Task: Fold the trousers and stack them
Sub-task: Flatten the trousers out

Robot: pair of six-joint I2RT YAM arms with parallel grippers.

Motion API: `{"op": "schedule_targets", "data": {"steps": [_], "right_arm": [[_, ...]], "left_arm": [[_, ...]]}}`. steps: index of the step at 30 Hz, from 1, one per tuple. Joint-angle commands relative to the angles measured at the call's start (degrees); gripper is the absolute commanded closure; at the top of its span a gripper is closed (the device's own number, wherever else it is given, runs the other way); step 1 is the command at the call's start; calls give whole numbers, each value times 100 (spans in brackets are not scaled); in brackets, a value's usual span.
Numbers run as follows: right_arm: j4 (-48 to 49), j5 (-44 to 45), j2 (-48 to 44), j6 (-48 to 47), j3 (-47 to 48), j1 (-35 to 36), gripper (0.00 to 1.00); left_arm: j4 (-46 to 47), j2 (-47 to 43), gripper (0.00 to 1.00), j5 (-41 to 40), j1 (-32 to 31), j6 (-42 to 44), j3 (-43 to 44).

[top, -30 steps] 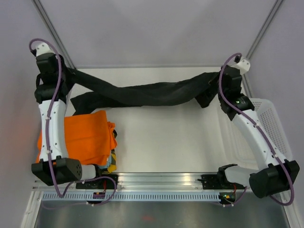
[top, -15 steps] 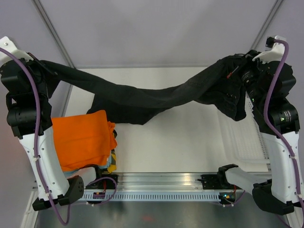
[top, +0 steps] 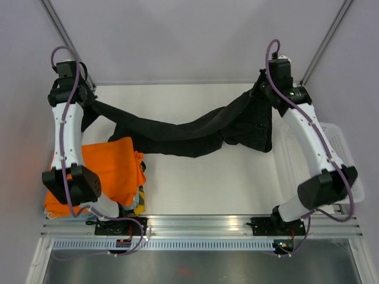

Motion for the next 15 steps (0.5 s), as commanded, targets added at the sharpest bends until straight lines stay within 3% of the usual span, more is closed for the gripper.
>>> {"op": "schedule_targets", "data": {"steps": [1,7,11,15], "right_arm": [[136,-118,994,300,603,-161,100],[-128,-401,2535,-94,1712,-433,100],[-452,-673,2722,-289,1870,-626,100],[-917,-1157,2433,-227,2072,-829,100]], "left_arm": [[137,782,98,150,246,-138,-91],[260,1690,98,528,475,-33,330],[59,1883,98,704,467,187,594],[-705,1955,98,968,467,503,1095]]}}
